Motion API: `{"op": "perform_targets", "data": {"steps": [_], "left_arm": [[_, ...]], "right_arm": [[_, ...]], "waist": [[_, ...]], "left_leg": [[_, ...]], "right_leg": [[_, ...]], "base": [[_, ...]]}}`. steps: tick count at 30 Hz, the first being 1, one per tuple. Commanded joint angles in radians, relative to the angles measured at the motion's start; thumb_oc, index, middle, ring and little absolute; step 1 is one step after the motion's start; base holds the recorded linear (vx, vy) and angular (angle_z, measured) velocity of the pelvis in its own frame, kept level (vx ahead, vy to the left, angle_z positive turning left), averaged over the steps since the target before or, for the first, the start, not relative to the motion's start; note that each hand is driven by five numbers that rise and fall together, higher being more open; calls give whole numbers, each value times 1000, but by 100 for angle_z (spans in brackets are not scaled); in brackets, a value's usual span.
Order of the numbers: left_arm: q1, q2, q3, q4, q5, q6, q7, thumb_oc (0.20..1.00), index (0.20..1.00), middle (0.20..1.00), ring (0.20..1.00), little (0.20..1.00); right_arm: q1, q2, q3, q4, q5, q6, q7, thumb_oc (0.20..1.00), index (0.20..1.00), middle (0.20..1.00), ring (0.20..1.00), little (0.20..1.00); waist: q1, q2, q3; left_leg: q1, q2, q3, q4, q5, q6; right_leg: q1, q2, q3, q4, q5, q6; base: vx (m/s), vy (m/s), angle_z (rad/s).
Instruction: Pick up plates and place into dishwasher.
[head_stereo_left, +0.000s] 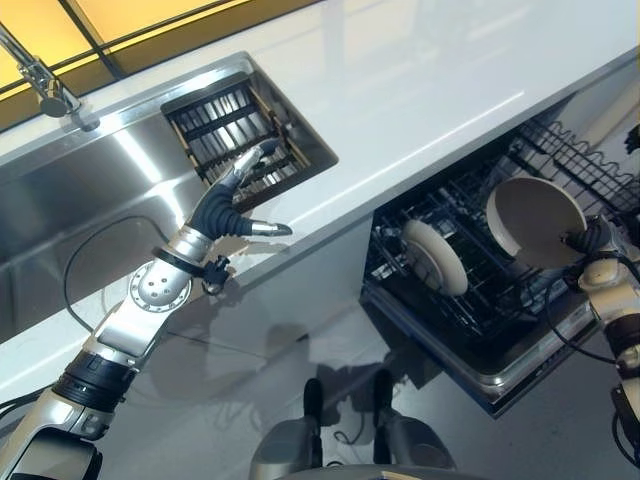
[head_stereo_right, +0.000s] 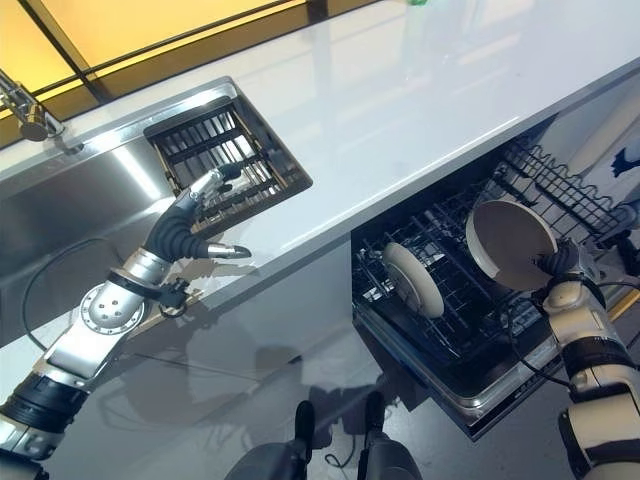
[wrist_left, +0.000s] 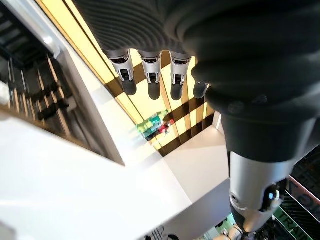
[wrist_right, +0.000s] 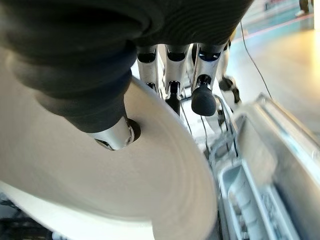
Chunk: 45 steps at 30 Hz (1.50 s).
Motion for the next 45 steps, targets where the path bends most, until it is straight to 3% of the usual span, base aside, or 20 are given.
{"op": "perform_targets", "data": {"steps": [1,11,15,19,20,24,28,29,33,39,45], "left_arm": [[-93,40,-55,-68,-52,-24,51,1000,1000,1000,1000,1000],[-71,22,-60,-65,-42,-41,78,1000,1000,1000,1000,1000],[-77,19,-66,-71,-48,-43,72,1000,1000,1000,1000,1000],[-85,12,-70,-60,-49,-46,61,1000,1000,1000,1000,1000],[-85,11,-69,-61,-40,-44,58,1000,1000,1000,1000,1000],[-79,22,-62,-66,-59,-46,44,1000,1000,1000,1000,1000],[-29,-7,-50,-70,-50,-63,43,1000,1000,1000,1000,1000],[-23,-10,-52,-71,-49,-66,45,1000,1000,1000,1000,1000],[2,-64,-73,-67,-29,-72,64,1000,1000,1000,1000,1000],[19,-119,-102,-60,-24,-48,45,1000,1000,1000,1000,1000],[6,-132,-129,-42,-20,-55,52,1000,1000,1000,1000,1000]], "right_arm": [[-171,-44,68,69,-23,-42,1,200,200,200,200,200],[-188,8,103,178,-25,-123,107,200,200,200,200,200],[-196,26,134,208,-15,-162,216,200,200,200,200,200],[-213,38,159,224,19,-160,263,200,200,200,200,200],[-208,43,156,224,40,-155,260,1000,1000,1000,1000,1000],[-174,59,88,206,178,-160,142,1000,1000,1000,1000,1000],[-107,96,-68,159,301,-197,-113,1000,1000,1000,1000,1000],[-95,101,-87,148,307,-196,-139,1000,1000,1000,1000,1000],[-36,137,-182,123,313,-168,-318,1000,1000,1000,1000,1000],[44,169,-257,165,317,-199,-409,1000,1000,1000,1000,1000],[49,174,-270,186,312,-224,-431,1000,1000,1000,1000,1000]], "waist": [[36,20,38],[53,53,39],[63,60,42],[66,66,47],[67,65,47],[65,61,43],[51,56,28],[51,55,26],[36,43,18],[40,29,37],[38,35,72]], "left_leg": [[-58,-47,19,42,-111,22],[-64,-55,13,34,-98,17],[-73,-58,8,41,-97,19],[-73,-58,8,42,-93,18],[-72,-59,7,41,-92,18],[-57,-58,7,33,-94,19],[-40,-63,5,45,-113,28],[-39,-64,5,52,-118,29],[-54,-64,30,180,-175,40],[-79,-62,36,381,-270,65],[-146,-69,33,550,-351,89]], "right_leg": [[-8,7,-37,72,-158,45],[-20,-7,-61,80,-161,40],[-28,-14,-70,89,-163,39],[-28,-17,-72,90,-161,39],[-26,-17,-74,89,-160,39],[-17,-17,-76,87,-159,40],[-8,-9,-59,96,-163,40],[-8,-9,-56,99,-165,40],[-3,-21,-46,150,-188,25],[4,-43,-59,325,-264,-7],[-58,-62,-64,514,-339,-35]], "base": [[-47,14,4],[-18,12,4],[0,0,0],[0,0,0],[0,0,0],[0,0,0],[36,58,2],[35,99,1],[39,92,1],[77,53,-2],[-24,54,-3]]}}
